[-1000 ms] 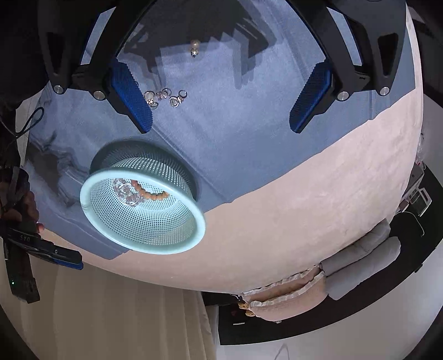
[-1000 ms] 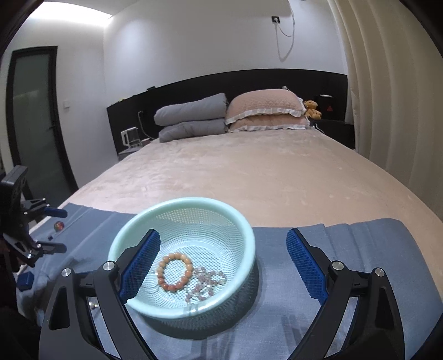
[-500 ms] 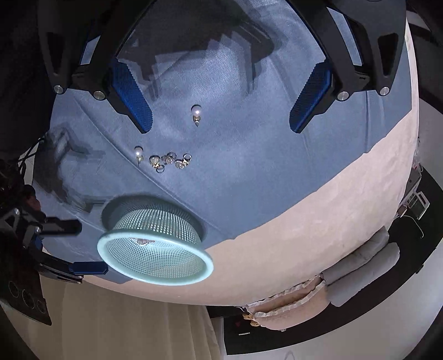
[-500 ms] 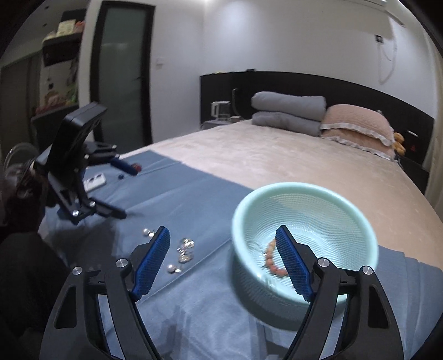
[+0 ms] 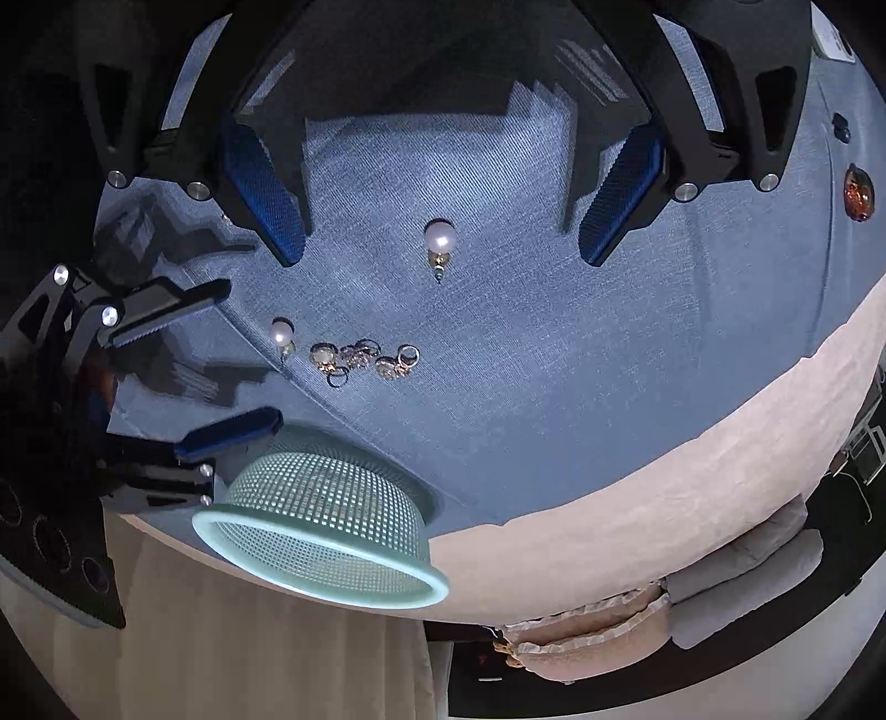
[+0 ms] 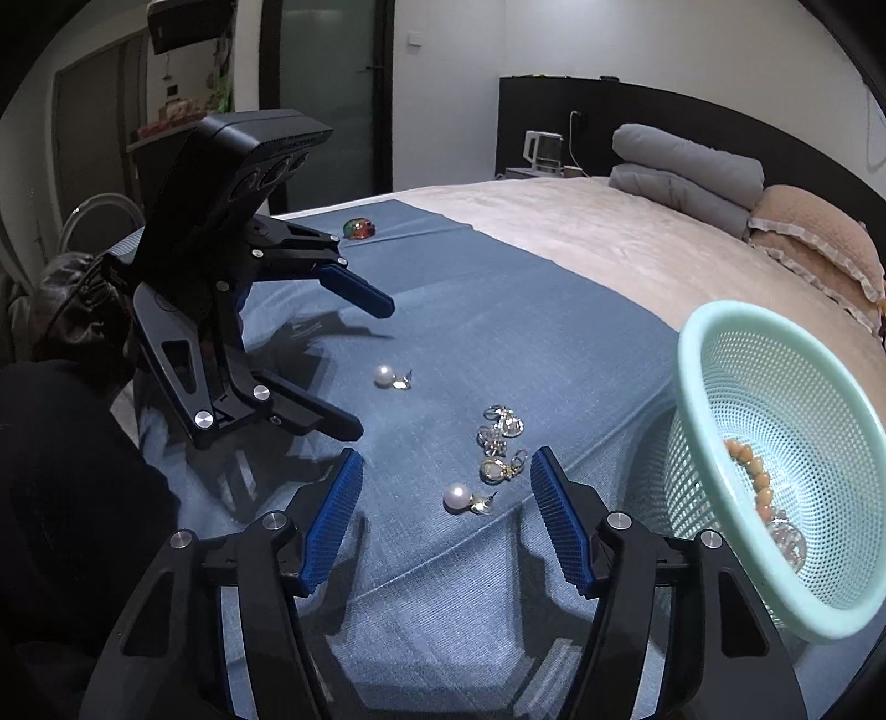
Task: Organize jewelry
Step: 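Close the right tool on a pearl drop earring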
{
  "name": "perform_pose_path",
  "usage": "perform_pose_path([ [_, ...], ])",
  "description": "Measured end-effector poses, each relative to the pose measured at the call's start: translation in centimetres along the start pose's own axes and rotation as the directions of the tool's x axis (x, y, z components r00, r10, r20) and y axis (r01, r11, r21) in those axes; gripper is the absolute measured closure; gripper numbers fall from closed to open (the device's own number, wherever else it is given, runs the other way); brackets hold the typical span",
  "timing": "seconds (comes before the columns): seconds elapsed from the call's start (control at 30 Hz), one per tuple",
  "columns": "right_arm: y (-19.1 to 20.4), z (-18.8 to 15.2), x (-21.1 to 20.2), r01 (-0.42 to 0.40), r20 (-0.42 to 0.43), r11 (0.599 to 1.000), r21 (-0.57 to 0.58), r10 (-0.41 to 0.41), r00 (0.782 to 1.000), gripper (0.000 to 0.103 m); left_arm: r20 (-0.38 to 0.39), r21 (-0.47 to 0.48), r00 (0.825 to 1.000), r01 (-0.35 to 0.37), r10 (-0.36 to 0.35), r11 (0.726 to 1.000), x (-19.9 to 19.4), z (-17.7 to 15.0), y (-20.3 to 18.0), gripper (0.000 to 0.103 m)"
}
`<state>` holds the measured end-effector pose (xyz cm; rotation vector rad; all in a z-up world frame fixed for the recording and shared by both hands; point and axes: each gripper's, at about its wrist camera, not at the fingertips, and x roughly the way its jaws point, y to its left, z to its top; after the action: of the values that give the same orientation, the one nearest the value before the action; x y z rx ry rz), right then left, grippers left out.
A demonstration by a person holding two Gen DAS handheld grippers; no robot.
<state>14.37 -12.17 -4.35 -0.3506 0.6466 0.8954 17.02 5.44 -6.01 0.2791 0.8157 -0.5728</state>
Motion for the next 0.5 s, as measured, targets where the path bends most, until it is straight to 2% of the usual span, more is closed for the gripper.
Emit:
perform_pose_path([
  [0.13,0.1,-0.4,1.1,0.015,-0.041,1.0,0.011,-0.015,0.999,0.061,0.037,-0.071,0.999,0.01,-0.007,0.997,0.2,0.2,0.4,0.009],
  [0.17,0.1,-0.4,1.2,0.023,-0.041,1.0,0.012,-0.022,0.999,0.063,0.029,-0.071,0.999,0.02,-0.018,0.997,0.4,0.2,0.3,0.018],
  [0.2,0.2,-0.5,1.2,0.028,-0.042,0.999,0.016,-0.027,0.999,0.067,0.014,-0.066,0.999,0.031,-0.03,0.997,0.7,0.1,0.1,0.031],
  [0.23,0.1,-0.6,1.2,0.037,-0.045,0.999,0.022,-0.036,0.998,0.069,-0.002,-0.062,1.0,0.03,-0.03,0.998,1.0,0.0,0.0,0.037],
  [0.27,0.0,-0.7,1.3,0.045,-0.053,0.999,0.027,-0.043,0.998,0.079,-0.005,-0.056,1.0,0.006,-0.006,0.998,1.2,-0.2,-0.2,0.042],
  [0.3,0.0,-0.8,1.4,0.041,-0.062,0.999,0.031,-0.039,0.997,0.082,0.004,-0.051,1.0,0.0,0.0,0.999,1.2,-0.3,-0.4,0.047],
  [0.4,0.3,-1.0,1.3,0.054,-0.065,0.998,0.022,-0.052,0.996,0.083,0.005,-0.051,1.0,0.014,-0.013,0.999,1.0,-0.4,-0.7,0.058],
  [0.5,0.1,-1.1,1.1,0.049,-0.059,0.998,0.043,-0.046,0.997,0.083,-0.003,-0.047,1.0,0.014,-0.014,0.999,0.9,-0.5,-0.9,0.065],
])
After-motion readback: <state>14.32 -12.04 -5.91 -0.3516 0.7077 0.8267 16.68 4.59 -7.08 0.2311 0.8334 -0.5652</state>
